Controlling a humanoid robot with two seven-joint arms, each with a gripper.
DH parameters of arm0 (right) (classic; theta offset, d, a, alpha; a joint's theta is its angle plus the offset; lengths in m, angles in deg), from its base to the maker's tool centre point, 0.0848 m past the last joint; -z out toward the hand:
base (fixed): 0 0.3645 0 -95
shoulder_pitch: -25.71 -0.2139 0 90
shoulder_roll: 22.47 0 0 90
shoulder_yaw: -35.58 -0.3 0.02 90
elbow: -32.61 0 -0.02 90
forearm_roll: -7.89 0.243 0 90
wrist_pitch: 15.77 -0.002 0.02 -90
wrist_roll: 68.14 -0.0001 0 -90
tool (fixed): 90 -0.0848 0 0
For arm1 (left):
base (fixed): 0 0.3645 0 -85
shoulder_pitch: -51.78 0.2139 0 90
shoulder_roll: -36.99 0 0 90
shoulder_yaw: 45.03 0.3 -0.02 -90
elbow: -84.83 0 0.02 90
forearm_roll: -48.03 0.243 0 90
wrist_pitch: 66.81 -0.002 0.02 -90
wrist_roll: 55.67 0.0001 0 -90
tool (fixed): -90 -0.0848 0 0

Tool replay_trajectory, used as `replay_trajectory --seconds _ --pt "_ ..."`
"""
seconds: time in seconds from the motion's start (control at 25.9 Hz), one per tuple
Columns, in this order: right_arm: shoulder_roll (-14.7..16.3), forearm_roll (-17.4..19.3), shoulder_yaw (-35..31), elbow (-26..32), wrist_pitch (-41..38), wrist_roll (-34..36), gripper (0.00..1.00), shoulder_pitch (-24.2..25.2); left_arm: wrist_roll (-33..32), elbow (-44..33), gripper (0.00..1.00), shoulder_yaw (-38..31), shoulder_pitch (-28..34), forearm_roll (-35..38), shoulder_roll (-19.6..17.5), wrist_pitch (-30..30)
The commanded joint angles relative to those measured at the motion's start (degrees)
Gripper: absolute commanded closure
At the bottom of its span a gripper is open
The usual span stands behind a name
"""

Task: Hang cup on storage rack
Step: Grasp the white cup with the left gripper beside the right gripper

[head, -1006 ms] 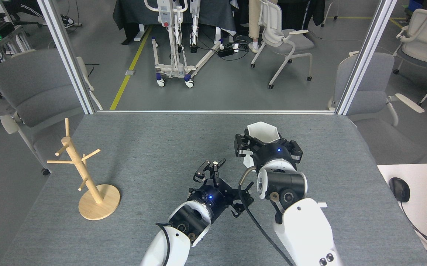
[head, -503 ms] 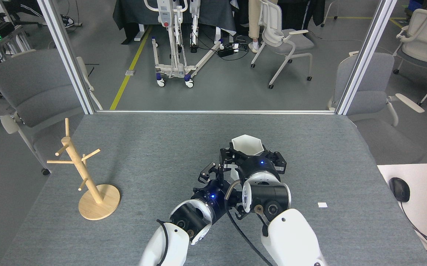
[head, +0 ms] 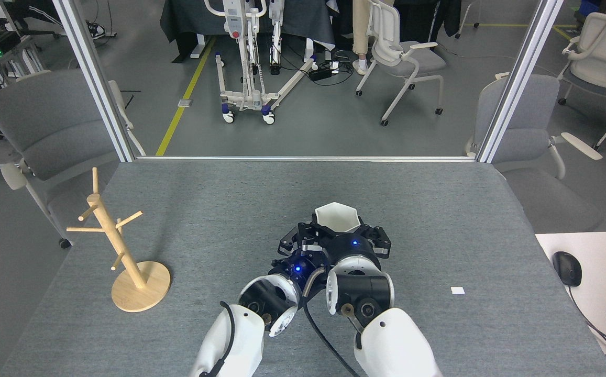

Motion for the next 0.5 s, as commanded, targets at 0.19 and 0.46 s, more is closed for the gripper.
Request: replay_trajectory --seconds 0.19,0.46 --pt "-0.85 -0.10 0.62 -0.73 0.50 -0.83 1.00 0.99 -1.59 0.07 0.36 0.03 0.47 -2.54 -0.48 1.83" --pt "-1.46 -0.10 0.62 -0.81 0.50 -0.83 1.00 0.90 -4.84 -0.02 1.00 -0.06 0.73 -3.60 -0.48 4.03"
